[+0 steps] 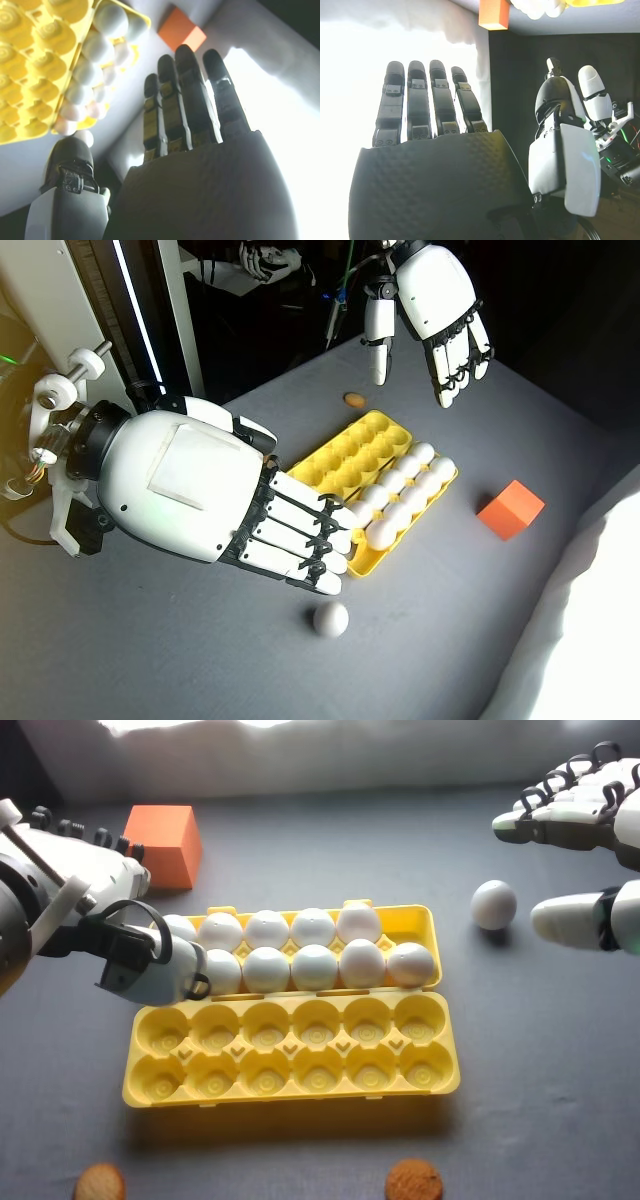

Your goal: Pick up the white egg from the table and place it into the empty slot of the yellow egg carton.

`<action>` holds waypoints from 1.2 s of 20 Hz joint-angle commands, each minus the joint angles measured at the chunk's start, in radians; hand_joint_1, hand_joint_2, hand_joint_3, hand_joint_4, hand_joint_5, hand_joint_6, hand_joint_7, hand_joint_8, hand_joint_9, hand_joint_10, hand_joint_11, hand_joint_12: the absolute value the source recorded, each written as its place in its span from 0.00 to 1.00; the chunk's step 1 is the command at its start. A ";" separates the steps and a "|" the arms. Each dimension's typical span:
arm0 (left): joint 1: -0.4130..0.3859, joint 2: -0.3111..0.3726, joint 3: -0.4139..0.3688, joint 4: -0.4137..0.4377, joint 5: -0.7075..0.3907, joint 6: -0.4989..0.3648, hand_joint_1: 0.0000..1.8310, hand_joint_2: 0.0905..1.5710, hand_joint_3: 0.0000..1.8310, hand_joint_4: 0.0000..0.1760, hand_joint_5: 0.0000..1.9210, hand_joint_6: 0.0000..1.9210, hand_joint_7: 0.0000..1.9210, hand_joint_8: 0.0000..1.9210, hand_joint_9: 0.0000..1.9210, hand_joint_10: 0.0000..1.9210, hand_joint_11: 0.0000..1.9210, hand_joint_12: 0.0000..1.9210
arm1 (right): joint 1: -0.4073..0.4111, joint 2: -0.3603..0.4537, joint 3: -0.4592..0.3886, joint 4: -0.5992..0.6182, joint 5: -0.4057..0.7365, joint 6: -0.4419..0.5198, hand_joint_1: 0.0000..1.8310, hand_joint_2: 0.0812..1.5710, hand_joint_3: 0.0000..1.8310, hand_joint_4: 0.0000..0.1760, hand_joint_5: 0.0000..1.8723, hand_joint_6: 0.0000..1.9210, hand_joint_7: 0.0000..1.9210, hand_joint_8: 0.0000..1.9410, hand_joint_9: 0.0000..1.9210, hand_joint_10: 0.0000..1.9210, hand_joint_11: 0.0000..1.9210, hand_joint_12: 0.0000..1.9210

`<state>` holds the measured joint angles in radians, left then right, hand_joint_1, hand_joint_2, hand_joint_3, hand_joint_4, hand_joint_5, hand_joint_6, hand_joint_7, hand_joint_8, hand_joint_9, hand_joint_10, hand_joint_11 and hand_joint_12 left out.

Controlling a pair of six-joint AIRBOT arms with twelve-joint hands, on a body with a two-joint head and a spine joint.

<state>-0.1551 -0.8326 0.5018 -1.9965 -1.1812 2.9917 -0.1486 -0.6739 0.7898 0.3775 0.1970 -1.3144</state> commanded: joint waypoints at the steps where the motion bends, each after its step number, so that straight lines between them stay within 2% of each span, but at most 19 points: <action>1: -0.009 0.011 -0.003 0.082 -0.012 0.006 0.00 0.78 0.03 0.00 0.07 0.00 0.07 0.00 0.06 0.00 0.00 0.11 | 0.008 0.011 0.002 -0.002 0.108 0.001 0.00 0.81 0.02 0.00 0.07 0.01 0.04 0.00 0.01 0.00 0.00 0.00; 5: -0.009 0.011 -0.003 0.085 -0.012 0.006 0.00 0.79 0.02 0.00 0.06 0.00 0.05 0.00 0.04 0.00 0.00 0.08 | 0.001 0.010 0.006 -0.002 0.131 -0.004 0.00 0.83 0.01 0.00 0.08 0.01 0.06 0.00 0.02 0.01 0.00 0.00; 8: -0.009 0.011 -0.003 0.085 -0.012 0.006 0.00 0.79 0.01 0.00 0.07 0.00 0.05 0.00 0.04 0.00 0.00 0.09 | 0.007 -0.030 0.045 -0.002 0.133 -0.004 0.00 0.82 0.01 0.00 0.08 0.01 0.06 0.00 0.02 0.01 0.00 0.00; 9: -0.009 0.011 -0.003 0.084 -0.012 0.006 0.00 0.79 0.01 0.00 0.06 0.00 0.05 0.00 0.04 0.00 0.00 0.09 | 0.008 -0.063 0.081 -0.002 0.133 -0.003 0.04 0.80 0.00 0.00 0.08 0.01 0.07 0.01 0.03 0.01 0.00 0.00; 11: -0.009 0.011 -0.003 0.082 -0.012 0.006 0.00 0.79 0.00 0.00 0.08 0.00 0.08 0.00 0.06 0.00 0.00 0.14 | 0.010 -0.103 0.122 0.003 0.119 -0.003 0.11 0.75 0.00 0.00 0.08 0.01 0.07 0.00 0.04 0.01 0.01 0.00; 13: -0.010 0.011 -0.003 0.079 -0.012 0.006 0.00 0.79 0.00 0.00 0.08 0.00 0.08 0.00 0.06 0.00 0.00 0.14 | 0.030 -0.146 0.170 0.030 0.097 -0.003 0.18 0.69 0.00 0.00 0.07 0.00 0.06 0.00 0.03 0.00 0.00 0.00; 17: -0.010 0.011 -0.003 0.079 -0.012 0.006 0.00 0.79 0.00 0.00 0.08 0.00 0.08 0.00 0.06 0.00 0.00 0.15 | 0.039 -0.236 0.266 0.056 0.095 -0.003 0.38 0.59 0.00 0.00 0.04 0.00 0.03 0.00 0.00 0.00 0.00 0.00; 19: -0.010 0.011 -0.003 0.079 -0.012 0.006 0.00 0.79 0.00 0.00 0.09 0.00 0.09 0.00 0.08 0.00 0.00 0.18 | 0.031 -0.271 0.303 0.096 0.079 -0.004 0.46 0.58 0.00 0.00 0.00 0.00 0.00 0.00 0.00 0.00 0.00 0.00; 21: -0.010 0.011 -0.003 0.079 -0.012 0.006 0.00 0.79 0.00 0.00 0.08 0.00 0.09 0.00 0.07 0.00 0.00 0.15 | 0.018 -0.305 0.340 0.134 0.071 -0.004 0.56 0.58 0.00 0.00 0.00 0.00 0.00 0.00 0.00 0.00 0.00 0.00; 22: -0.010 0.011 -0.003 0.081 -0.012 0.006 0.00 0.79 0.00 0.00 0.09 0.00 0.10 0.00 0.09 0.00 0.00 0.18 | 0.010 -0.326 0.362 0.145 0.070 -0.004 0.59 0.58 0.00 0.00 0.00 0.00 0.00 0.00 0.00 0.00 0.00 0.00; 23: -0.010 0.011 -0.003 0.081 -0.012 0.006 0.00 0.79 0.00 0.00 0.10 0.01 0.11 0.00 0.09 0.00 0.00 0.18 | 0.004 -0.343 0.382 0.158 0.069 -0.004 0.57 0.60 0.00 0.00 0.00 0.00 0.00 0.00 0.00 0.00 0.00 0.00; 24: -0.010 0.011 -0.003 0.081 -0.012 0.006 0.00 0.79 0.00 0.00 0.09 0.00 0.10 0.00 0.08 0.00 0.00 0.15 | -0.001 -0.356 0.396 0.167 0.068 -0.004 0.59 0.61 0.00 0.00 0.02 0.01 0.00 0.00 0.00 0.00 0.00 0.00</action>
<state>-0.1551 -0.8326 0.5018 -2.0003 -1.1828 2.9917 -0.1596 -1.0462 1.1881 0.5499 0.1616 -1.3201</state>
